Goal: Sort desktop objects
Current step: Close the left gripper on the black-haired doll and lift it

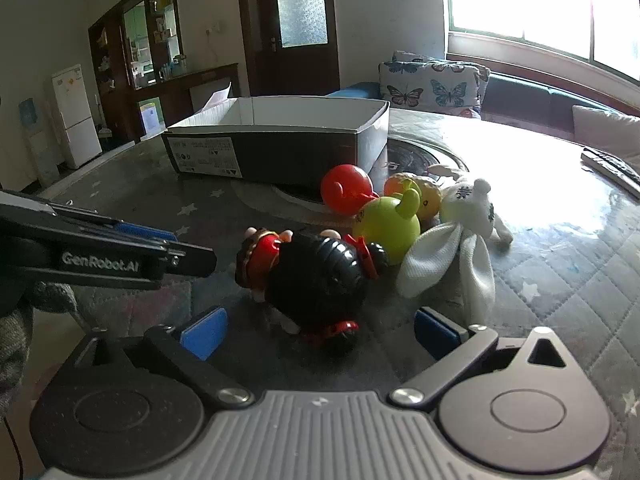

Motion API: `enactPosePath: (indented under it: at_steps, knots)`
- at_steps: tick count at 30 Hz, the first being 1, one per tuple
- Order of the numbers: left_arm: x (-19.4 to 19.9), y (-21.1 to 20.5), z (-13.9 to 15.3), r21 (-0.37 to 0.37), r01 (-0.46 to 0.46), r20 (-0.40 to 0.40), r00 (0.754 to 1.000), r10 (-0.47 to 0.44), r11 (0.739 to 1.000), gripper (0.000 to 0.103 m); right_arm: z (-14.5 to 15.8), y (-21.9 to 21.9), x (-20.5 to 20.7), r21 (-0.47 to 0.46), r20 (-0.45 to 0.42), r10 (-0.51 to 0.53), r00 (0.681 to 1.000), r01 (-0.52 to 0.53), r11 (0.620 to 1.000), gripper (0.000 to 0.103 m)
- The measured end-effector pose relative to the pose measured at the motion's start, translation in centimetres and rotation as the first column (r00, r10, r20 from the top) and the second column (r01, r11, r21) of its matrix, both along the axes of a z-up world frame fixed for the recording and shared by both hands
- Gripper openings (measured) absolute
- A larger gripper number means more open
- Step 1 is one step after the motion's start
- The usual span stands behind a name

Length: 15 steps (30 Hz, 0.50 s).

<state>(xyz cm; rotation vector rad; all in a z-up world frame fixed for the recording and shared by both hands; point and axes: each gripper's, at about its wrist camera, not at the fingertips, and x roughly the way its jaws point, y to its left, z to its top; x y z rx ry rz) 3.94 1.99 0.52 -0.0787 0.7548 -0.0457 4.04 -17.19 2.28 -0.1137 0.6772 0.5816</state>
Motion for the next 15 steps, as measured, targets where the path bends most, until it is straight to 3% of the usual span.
enactPosePath:
  at_steps: [15]
  knots:
    - [2.2,0.3,1.0,-0.162,0.131,-0.026,0.99,-0.137,0.978,0.043,0.0,0.8,1.9,0.024,-0.036,0.031,0.999,-0.03,0.999,0.069]
